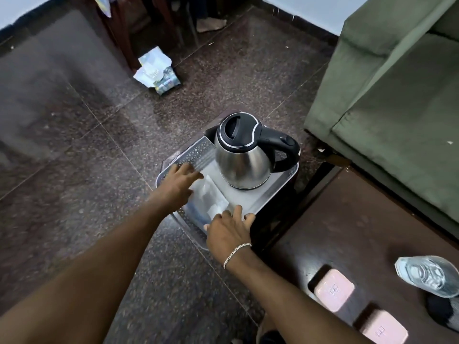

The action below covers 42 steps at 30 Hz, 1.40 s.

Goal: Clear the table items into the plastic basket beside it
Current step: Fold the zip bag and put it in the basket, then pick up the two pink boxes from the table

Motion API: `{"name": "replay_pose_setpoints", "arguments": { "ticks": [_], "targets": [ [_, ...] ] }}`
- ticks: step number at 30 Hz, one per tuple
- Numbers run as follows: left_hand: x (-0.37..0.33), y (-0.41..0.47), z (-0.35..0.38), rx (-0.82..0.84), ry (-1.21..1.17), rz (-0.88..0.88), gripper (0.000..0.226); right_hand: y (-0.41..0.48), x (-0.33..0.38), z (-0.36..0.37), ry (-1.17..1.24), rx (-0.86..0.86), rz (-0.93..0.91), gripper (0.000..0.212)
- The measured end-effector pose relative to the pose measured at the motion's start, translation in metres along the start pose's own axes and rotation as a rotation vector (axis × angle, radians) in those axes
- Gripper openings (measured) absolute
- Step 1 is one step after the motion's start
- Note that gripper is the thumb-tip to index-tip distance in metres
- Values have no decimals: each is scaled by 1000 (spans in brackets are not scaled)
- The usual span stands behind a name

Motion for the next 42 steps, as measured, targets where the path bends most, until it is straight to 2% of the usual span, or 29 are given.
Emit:
{"name": "replay_pose_setpoints", "arguments": {
  "ticks": [3, 5, 7, 12, 17, 20, 23, 27, 29, 31, 37, 40, 42],
  "targets": [
    [-5, -4, -4, -96, 118, 26, 57, -3, -2, -8, -42, -75, -7, 33],
    [-13, -7, -3, -77, 83, 129, 59, -3, 0, -21, -32, -191, -27, 21],
    [-19, -10, 5, 12, 50, 186, 64, 2, 3, -26, -36, -226, -70, 4],
    [-17, -8, 28, 196, 46, 138, 72, 19, -1, -4, -61, -41, -104, 24],
    [-16, -5, 31, 225, 75, 102, 74, 21, -3, 1, -115, -28, -88, 28],
    [-23, -7, 23, 233, 96, 90, 75, 15, -6, -9, -61, -22, -126, 23],
    [-38, -12, 2, 117, 100, 118, 62, -4, -12, -37, 58, -147, -188, 23],
    [-80, -35, -39, -183, -25, 177, 29, -46, -44, -76, 162, -304, -143, 41],
    [-110, -53, -56, -322, -102, 210, 26, -76, -74, -89, 237, -364, -77, 48],
    [-147, -70, -61, -363, -177, 249, 29, -111, -112, -96, 276, -444, -4, 37],
    [-277, -93, -13, -205, -256, 488, 32, -212, -224, -69, 276, -470, 185, 33],
    [-342, -92, 32, -82, -169, 591, 36, -259, -280, -47, 239, -431, 317, 35],
    [-372, -87, 66, 59, -97, 627, 45, -283, -312, -31, 214, -389, 392, 37]
  ]
}}
Point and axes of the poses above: each hand's wrist, its own y-axis towards the middle knuckle, its own z-axis out of the palm, x = y × z, the point moved 8 cm from there along y, towards the middle knuckle
